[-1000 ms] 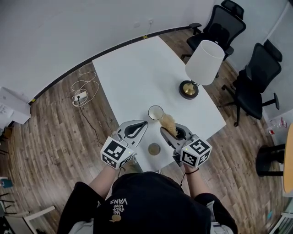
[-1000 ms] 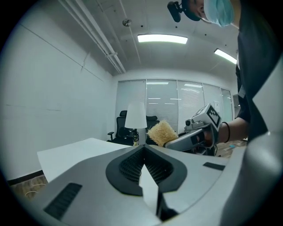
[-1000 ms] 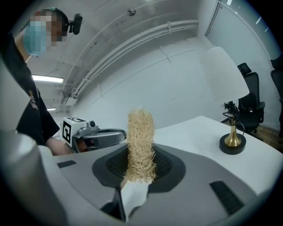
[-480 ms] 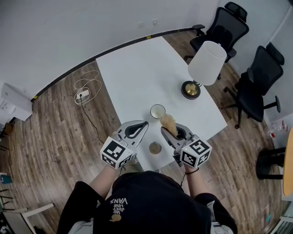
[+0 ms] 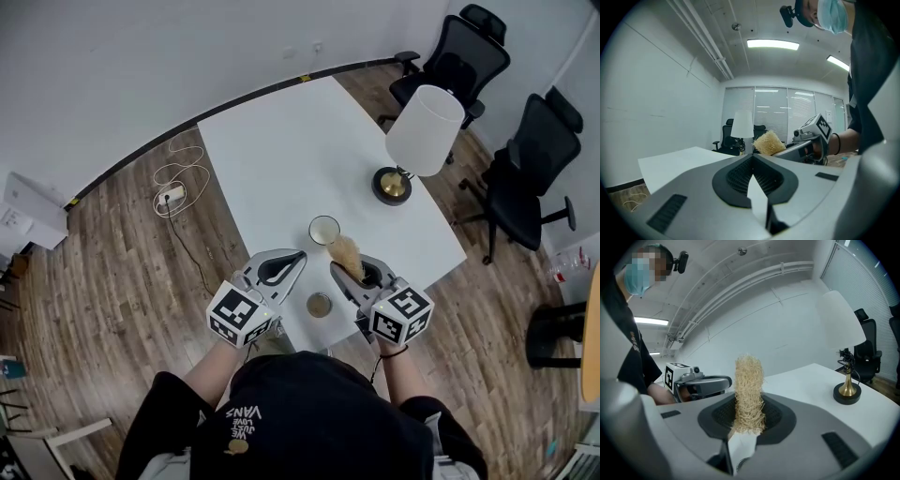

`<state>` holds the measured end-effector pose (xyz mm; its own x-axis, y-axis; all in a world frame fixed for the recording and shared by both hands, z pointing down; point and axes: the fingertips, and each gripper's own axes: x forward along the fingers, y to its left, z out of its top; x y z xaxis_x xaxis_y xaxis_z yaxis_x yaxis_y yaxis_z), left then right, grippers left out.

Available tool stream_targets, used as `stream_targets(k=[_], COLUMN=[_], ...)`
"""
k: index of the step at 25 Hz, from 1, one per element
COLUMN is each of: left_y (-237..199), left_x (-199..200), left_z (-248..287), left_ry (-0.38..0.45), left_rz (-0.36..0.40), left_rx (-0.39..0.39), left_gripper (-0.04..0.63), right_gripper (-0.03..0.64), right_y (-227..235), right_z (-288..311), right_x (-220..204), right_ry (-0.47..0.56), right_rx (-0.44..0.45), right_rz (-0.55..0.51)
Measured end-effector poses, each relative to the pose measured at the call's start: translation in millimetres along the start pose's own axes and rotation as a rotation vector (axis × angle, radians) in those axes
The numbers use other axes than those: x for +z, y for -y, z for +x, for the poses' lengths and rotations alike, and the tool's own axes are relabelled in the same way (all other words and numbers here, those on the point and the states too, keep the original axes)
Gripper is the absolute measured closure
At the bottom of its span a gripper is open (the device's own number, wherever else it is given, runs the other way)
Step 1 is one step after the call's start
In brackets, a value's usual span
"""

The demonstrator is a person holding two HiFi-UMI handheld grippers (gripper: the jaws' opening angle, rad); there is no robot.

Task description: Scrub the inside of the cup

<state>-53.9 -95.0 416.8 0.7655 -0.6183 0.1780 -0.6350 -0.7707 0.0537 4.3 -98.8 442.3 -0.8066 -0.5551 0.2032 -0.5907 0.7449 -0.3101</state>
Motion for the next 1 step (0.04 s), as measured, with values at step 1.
stream_targets(k=[1], left_y=[-0.3], left_x=[0.0], left_z=[0.5], left_ry=[-0.001], left_rz=[-0.001], left_rx=[-0.002], left_gripper=[0.584], right_gripper=[0.523], right_y=[0.4], right_z=[0.2], right_x=[-0.1], right_ry=[-0.001], right_rx=[-0.001], right_rz=[0.000])
